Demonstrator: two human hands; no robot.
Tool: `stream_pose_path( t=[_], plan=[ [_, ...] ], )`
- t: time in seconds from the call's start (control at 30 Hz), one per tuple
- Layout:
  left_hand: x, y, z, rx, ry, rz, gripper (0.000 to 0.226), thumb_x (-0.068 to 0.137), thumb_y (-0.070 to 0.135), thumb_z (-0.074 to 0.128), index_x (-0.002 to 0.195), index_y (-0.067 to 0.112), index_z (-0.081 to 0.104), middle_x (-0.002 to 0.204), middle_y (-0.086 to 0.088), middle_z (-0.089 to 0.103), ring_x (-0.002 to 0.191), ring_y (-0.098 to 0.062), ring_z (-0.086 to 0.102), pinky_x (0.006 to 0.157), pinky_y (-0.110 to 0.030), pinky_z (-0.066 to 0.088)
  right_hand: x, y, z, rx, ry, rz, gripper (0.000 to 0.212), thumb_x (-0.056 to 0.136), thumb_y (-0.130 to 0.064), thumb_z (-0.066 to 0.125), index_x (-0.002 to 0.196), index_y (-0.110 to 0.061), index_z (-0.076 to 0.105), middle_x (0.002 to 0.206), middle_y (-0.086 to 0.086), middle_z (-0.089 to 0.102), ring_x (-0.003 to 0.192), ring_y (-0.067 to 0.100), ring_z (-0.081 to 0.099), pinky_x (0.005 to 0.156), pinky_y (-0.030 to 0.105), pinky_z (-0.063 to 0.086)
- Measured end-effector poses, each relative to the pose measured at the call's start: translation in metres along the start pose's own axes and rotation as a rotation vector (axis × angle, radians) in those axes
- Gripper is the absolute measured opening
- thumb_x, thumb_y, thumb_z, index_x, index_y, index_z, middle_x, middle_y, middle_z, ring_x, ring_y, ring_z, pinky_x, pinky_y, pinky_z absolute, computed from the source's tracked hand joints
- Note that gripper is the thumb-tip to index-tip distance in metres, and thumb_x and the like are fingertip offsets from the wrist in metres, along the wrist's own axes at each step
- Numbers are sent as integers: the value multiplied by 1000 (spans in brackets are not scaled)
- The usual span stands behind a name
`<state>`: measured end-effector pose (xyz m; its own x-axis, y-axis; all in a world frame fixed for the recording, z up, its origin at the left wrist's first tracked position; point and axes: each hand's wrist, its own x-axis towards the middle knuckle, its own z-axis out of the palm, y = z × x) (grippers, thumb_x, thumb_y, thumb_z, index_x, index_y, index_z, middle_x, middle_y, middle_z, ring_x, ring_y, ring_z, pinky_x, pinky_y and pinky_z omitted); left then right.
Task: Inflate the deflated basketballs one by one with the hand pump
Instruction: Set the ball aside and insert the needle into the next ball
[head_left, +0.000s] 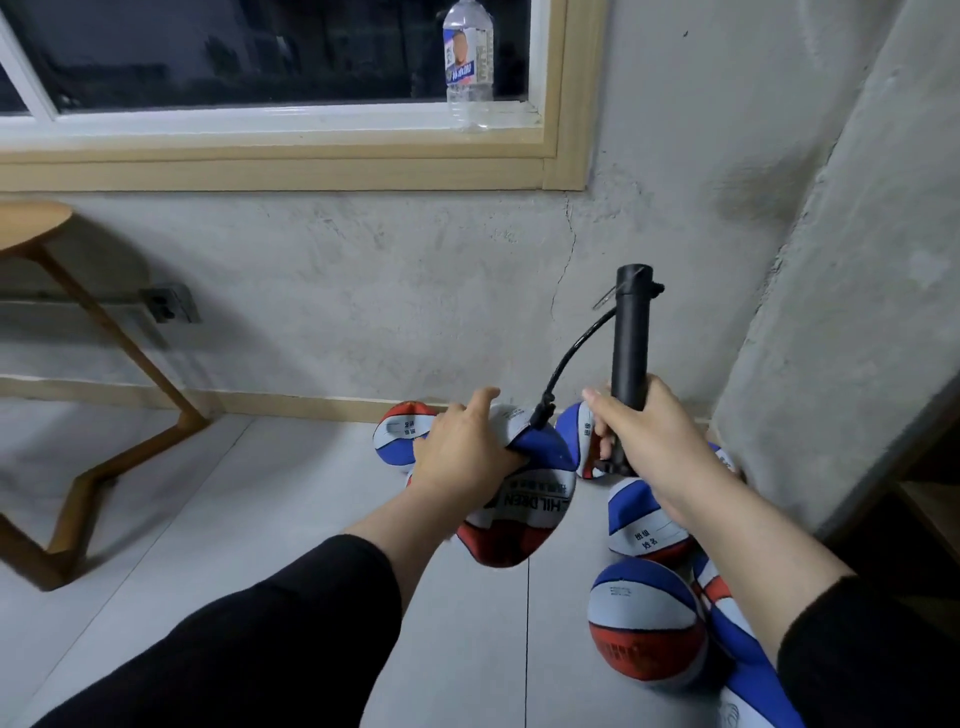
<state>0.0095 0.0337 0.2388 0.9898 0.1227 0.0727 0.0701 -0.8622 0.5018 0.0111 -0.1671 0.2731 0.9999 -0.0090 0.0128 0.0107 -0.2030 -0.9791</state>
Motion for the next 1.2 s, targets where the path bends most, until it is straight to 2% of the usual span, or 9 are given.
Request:
stream_pose_path(
  t=[0.13,0.4,0.57,0.73,0.87,0.93,1.0,1.1,1.2],
  plan=[
    [0,-28,28,97,-122,-33,77,84,45,73,150,32,36,130,-5,59,123,-32,56,95,-47,50,-3,36,13,-44,-10,97,29,97,-33,66,107,-9,53,86,11,66,67,20,58,60,37,55],
    [-26,-95,119,244,-317,-103,69,88,43,72,147,29,39,133,-5,55,126,-32,53,92,-44,41,-44,149,35,84,-146,307,20,102,-29,62,101,-9,61,73,7,55,56,23,50,53,36,47],
    [-34,-122,173,259,-432,-149,52,87,39,68,133,28,45,125,-5,57,118,-32,54,86,-44,40,-58,199,43,97,-145,443,22,108,-34,48,99,-22,64,77,8,57,55,21,50,52,33,48],
    [-35,-131,213,286,-521,-113,54,92,26,64,141,27,41,129,-7,53,122,-32,50,92,-45,41,-64,225,45,69,-143,435,23,107,-34,51,94,-37,69,72,3,58,57,23,48,59,39,46],
    [-30,-134,227,152,-468,-214,60,91,21,65,146,25,41,140,-9,44,131,-35,46,101,-49,46,-54,229,45,93,-104,455,15,103,-37,58,99,-37,73,74,5,60,57,22,47,56,36,45],
    [-27,-131,224,106,-432,-241,70,90,20,64,155,22,37,157,-12,33,146,-35,33,115,-52,36,-48,230,47,101,-95,456,16,102,-38,60,102,-29,73,76,7,61,55,20,47,53,34,45],
    [-28,-126,216,58,-322,-216,61,95,22,58,154,21,44,162,-10,34,150,-30,29,121,-47,26,-43,228,50,110,-58,470,20,102,-40,59,102,-25,73,75,9,65,53,20,48,53,34,47],
    [-34,-110,209,-292,-107,-301,29,105,32,53,116,14,72,123,-7,67,119,-31,59,98,-38,44,-37,219,55,69,35,512,40,106,-45,48,93,-14,69,75,14,72,47,20,49,45,27,45],
    [-35,-82,196,-824,-188,-565,43,106,47,52,97,10,71,92,-5,73,86,-26,68,72,-32,53,-40,213,56,23,33,516,50,108,-46,43,92,-6,70,78,21,73,41,21,49,41,26,43]
  ],
)
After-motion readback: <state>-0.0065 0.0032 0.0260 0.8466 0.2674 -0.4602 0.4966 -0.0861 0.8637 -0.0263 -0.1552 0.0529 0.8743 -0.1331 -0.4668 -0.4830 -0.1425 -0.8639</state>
